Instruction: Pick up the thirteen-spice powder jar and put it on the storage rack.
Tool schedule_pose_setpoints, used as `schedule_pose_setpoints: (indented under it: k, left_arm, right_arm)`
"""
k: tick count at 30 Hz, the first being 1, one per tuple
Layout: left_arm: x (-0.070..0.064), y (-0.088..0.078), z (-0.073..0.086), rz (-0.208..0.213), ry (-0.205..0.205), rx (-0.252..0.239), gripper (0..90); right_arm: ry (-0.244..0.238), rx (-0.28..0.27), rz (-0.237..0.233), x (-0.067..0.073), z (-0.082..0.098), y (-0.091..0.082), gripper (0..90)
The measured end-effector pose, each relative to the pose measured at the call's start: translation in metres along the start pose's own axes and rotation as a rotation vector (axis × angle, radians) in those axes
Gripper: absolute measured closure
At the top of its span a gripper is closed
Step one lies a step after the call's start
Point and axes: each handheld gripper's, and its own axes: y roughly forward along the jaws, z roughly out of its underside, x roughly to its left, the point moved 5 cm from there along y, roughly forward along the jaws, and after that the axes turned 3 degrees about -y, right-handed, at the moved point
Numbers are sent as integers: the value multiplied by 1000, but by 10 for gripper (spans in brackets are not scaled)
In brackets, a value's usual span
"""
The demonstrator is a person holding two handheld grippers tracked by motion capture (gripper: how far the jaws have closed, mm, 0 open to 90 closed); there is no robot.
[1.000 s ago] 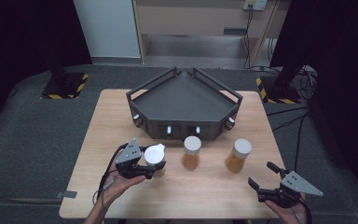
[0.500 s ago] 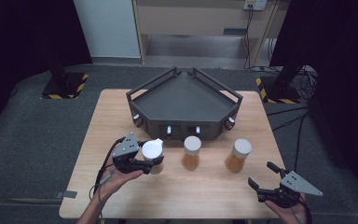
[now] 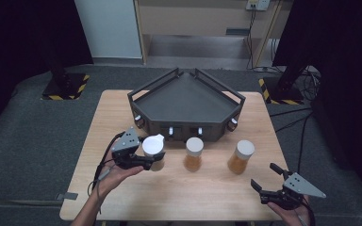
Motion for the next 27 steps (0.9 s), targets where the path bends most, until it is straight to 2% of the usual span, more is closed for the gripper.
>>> schedule_pose_setpoints:
  k: [15,27]
  left_arm:
    - [6,0,-25,-3,-9,-13,296]
    - [16,7,-52,-36,-18,-19,296]
  right_arm:
    - [2,0,-3,0,0,0,51]
    - [5,-1,-5,-1,1,0,51]
